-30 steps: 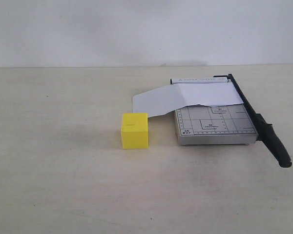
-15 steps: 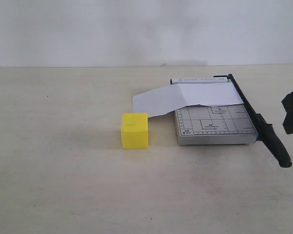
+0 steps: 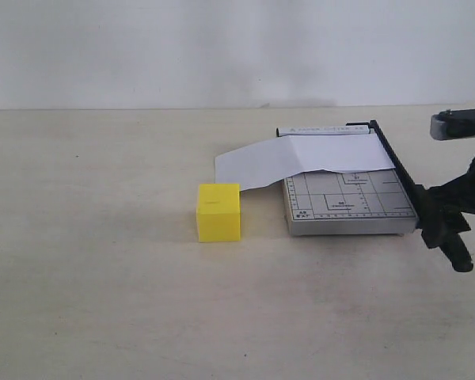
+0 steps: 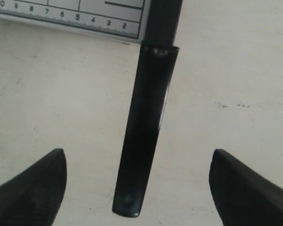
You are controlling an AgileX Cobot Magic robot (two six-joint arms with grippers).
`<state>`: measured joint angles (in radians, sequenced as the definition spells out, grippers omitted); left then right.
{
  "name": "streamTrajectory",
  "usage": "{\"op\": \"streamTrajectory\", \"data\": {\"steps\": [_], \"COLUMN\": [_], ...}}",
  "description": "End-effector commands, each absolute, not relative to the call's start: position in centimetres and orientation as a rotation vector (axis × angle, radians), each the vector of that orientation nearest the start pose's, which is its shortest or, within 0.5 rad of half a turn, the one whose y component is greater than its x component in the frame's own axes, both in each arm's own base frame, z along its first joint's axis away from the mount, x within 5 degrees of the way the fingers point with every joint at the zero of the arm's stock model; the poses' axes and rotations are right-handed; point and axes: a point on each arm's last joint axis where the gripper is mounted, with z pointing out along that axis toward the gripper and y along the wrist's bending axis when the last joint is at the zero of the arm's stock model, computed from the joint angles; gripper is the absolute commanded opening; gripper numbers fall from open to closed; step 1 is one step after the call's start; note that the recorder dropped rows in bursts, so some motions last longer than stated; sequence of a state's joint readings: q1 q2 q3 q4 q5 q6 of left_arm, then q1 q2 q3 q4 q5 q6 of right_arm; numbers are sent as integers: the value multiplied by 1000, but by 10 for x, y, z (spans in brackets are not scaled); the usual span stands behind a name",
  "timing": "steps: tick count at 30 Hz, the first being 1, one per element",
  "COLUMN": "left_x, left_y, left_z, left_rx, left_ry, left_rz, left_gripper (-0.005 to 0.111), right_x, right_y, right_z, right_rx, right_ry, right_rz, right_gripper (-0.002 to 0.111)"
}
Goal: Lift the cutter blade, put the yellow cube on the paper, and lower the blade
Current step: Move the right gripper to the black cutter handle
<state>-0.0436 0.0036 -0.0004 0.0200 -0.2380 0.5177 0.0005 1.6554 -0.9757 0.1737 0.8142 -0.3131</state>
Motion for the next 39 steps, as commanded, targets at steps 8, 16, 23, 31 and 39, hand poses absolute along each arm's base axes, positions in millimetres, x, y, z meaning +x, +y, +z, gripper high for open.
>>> {"op": "streamTrajectory", "data": {"steps": [8,16,23,31,39], "left_x": [52,52,52,52,52], "left_y": [-3,-3,-3,-3,-3], "left_z": [234,234,234,234,234], "left_rx": [356,356,356,356,356], "left_ry": [1205,1205,1205,1205,1205], "left_rz": [414,414,414,414,414], "left_gripper": [4,4,4,4,4], "right_x": [308,310,310,309,304], "right_y": [11,11,11,13,12], "right_z": [169,158,158,160,197], "right_rx": [-326,-331,-332,-318,-373], "right_ry": [2964,2985,2985,2985,2843], "right_rz": [164,167,167,191,142], "right_gripper": [78,62,5,0,0]}}
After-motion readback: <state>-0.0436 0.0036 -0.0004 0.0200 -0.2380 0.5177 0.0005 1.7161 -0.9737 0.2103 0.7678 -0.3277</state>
